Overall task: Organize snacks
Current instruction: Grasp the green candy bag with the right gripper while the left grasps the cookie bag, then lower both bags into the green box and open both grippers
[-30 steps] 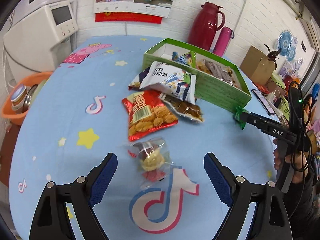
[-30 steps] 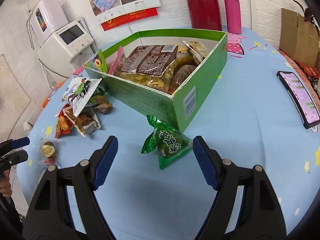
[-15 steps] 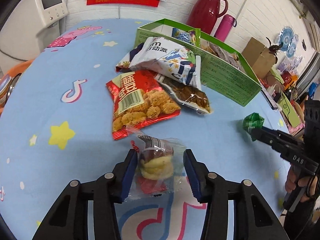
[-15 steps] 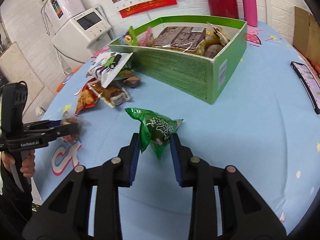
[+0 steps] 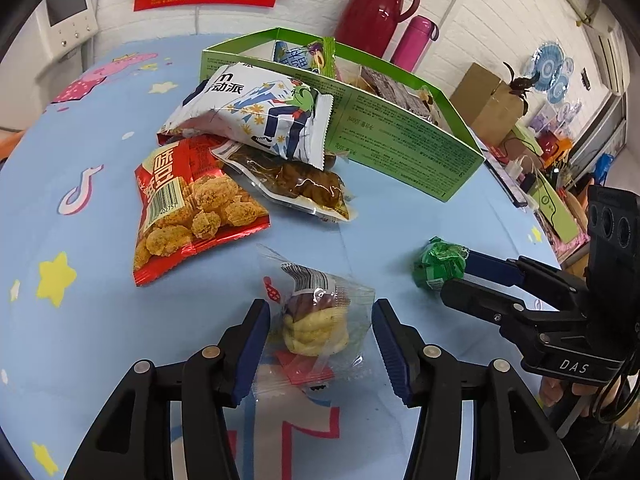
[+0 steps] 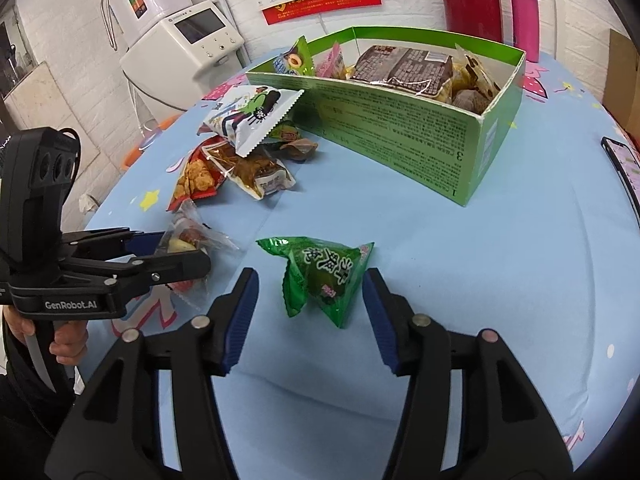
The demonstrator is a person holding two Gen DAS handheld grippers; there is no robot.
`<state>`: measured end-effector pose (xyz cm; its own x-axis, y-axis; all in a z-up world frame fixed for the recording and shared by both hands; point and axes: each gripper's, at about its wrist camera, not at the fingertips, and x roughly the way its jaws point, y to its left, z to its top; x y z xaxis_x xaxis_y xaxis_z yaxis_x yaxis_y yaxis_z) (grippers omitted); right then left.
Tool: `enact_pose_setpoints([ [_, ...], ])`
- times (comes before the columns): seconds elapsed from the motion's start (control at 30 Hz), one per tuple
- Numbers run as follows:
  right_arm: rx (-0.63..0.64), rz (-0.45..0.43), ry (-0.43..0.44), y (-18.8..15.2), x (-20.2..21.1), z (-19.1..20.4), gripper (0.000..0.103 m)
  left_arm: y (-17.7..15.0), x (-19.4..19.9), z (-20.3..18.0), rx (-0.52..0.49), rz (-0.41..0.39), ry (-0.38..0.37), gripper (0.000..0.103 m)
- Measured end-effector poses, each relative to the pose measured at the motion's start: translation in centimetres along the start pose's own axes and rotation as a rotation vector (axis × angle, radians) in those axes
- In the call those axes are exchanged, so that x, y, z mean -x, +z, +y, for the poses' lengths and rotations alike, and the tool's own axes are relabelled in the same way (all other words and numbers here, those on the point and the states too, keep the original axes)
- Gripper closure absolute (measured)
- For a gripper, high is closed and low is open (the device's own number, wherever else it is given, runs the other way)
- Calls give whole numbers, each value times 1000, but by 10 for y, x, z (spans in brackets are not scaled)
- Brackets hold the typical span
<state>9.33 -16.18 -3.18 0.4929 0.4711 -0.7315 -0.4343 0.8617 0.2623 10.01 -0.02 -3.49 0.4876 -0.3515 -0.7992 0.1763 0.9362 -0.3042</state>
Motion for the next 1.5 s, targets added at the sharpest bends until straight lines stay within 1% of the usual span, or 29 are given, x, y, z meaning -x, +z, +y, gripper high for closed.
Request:
enact_pose_setpoints([
  [0.1,11,2,-11,2,-4,2,48,1,-1,-4,-19,6,4,49],
  [0.3,32,0,-36,3,-5,6,48,4,-5,-4,-16,2,9,49],
  [0.33,38,4,-46,2,-7,7,52,4,-5,-4,-23,1,13,50],
  [0.37,44,7,-63,2,-8,7,67,4,-5,-6,-30,-1,19,50],
  [0.5,49,-1,-55,2,-4,9,70,4,-3,-10,-38,1,10,53],
  [0.6,48,-22,-11,7,5,12,70,7,5,-16,-47,-24,-7,53],
  [0.67,57,-50,-2,14,12,16,70,14,14,-21,-55,-50,-26,53],
  [0.83,61,-141,19,42,33,19,70,45,41,-28,-78,-134,-38,53],
  [0.97,54,-224,-3,69,46,17,70,77,54,-30,-73,-195,-33,53],
  [1.1,40,-285,-35,94,48,11,70,112,52,-28,-51,-234,-19,53],
  [1.17,30,-297,-49,107,42,4,70,128,47,-26,-42,-243,-16,53],
  [1.23,17,-297,-71,119,32,-2,70,145,38,-19,-13,-250,3,53],
  [1.37,-12,-276,-96,136,9,-17,70,172,17,-6,33,-241,0,53],
  [1.5,-35,-259,-110,152,-12,-30,70,192,-2,4,54,-230,10,53],
])
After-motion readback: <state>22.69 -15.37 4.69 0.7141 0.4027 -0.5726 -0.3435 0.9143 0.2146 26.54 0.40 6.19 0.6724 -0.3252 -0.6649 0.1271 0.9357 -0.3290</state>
